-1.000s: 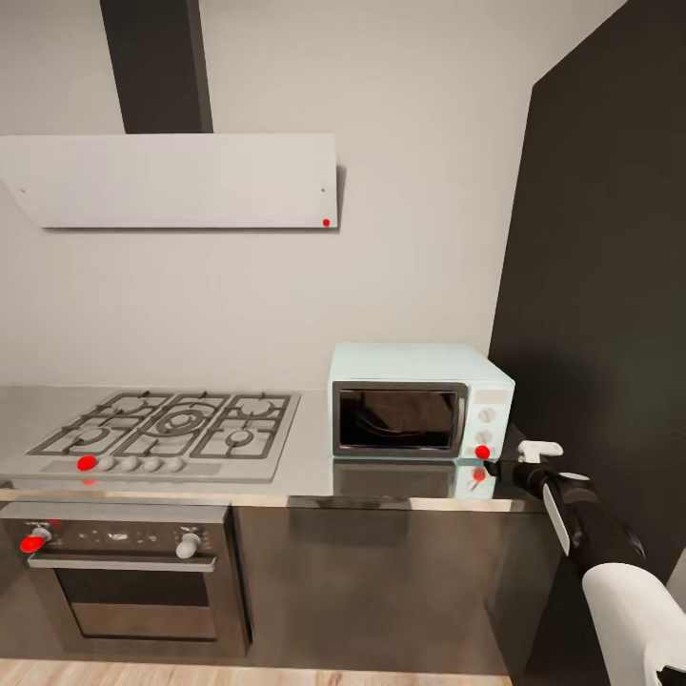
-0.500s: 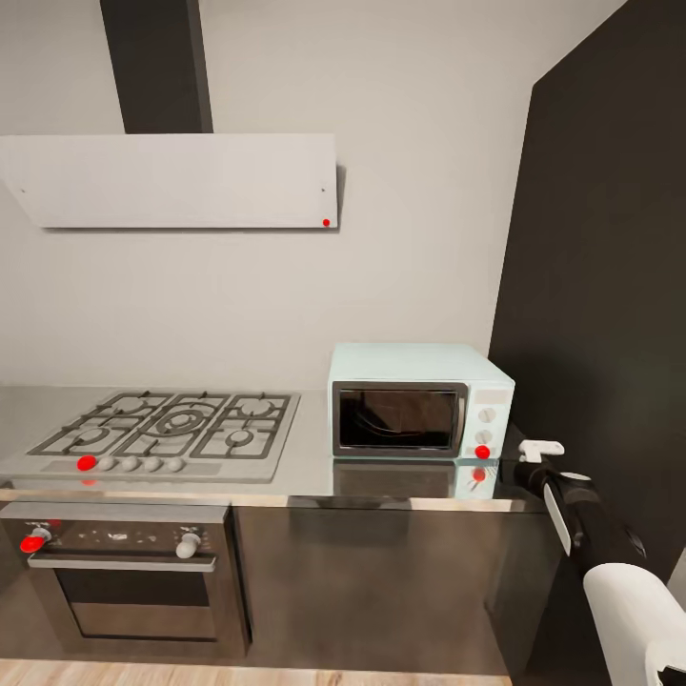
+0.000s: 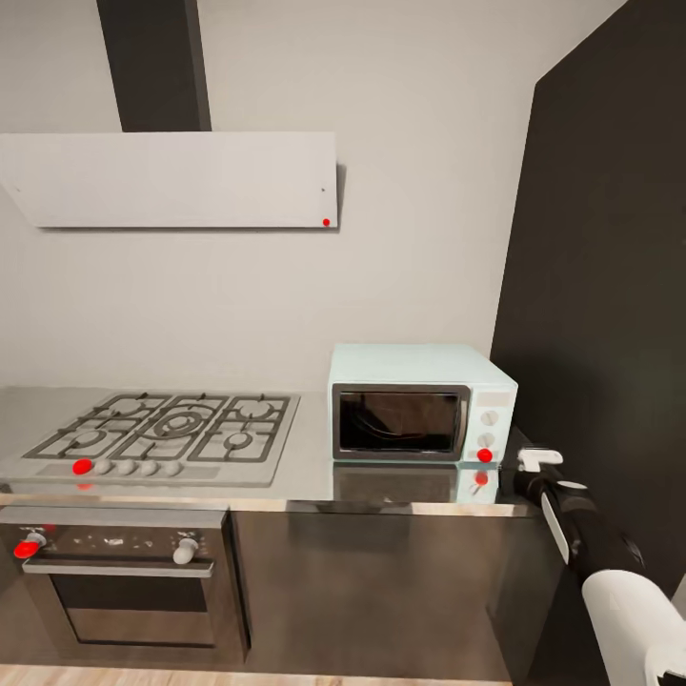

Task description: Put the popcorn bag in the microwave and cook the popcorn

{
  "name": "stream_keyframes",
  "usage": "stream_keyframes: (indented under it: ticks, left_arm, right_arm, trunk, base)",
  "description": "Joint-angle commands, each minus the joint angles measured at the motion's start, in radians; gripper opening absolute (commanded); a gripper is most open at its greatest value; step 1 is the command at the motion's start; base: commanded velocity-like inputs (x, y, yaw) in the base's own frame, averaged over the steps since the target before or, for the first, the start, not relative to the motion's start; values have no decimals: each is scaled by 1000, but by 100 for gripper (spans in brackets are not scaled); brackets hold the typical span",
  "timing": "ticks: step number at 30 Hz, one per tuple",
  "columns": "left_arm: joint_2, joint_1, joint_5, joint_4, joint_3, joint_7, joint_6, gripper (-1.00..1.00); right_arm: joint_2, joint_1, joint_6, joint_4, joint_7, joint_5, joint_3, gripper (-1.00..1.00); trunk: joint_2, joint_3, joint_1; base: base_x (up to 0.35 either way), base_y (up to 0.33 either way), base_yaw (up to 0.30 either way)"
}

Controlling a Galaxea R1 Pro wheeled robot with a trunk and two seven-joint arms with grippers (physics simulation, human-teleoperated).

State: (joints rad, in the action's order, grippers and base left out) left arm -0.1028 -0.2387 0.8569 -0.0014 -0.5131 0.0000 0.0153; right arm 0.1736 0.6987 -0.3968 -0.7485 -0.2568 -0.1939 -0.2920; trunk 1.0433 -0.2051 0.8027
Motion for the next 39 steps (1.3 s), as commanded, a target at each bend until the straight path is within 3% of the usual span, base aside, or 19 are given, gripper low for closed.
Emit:
stream_keyframes:
  ticks: [1, 5, 13, 32, 39]
  left_arm:
    - [0, -1, 10, 0, -8, 0, 2, 100]
    - [0, 0, 10, 0, -8, 0, 2, 100]
    - [0, -1, 10, 0, -8, 0, 2, 100]
    - [0, 0, 10, 0, -8, 0, 2, 100]
    - [0, -1, 10, 0, -8, 0, 2, 100]
  right_arm:
    - [1, 0, -8, 4, -6, -16, -4, -100]
    - [-2, -1, -8, 27, -7, -36, -4, -100]
    - [-3, -1, -8, 72, -7, -36, -4, -100]
    - [0, -1, 10, 77, -3, -30, -6, -100]
    - [3, 0, 19, 78, -2, -28, -7, -100]
  trunk:
    - [1, -1, 0]
    - [1, -1, 0]
    - [1, -1, 0]
    - [1, -1, 0]
    - [1, -1, 0]
  base:
    - [0, 0, 0]
    - [0, 0, 0]
    - [150, 0, 0]
    - [196, 0, 0]
    - [20, 0, 0]
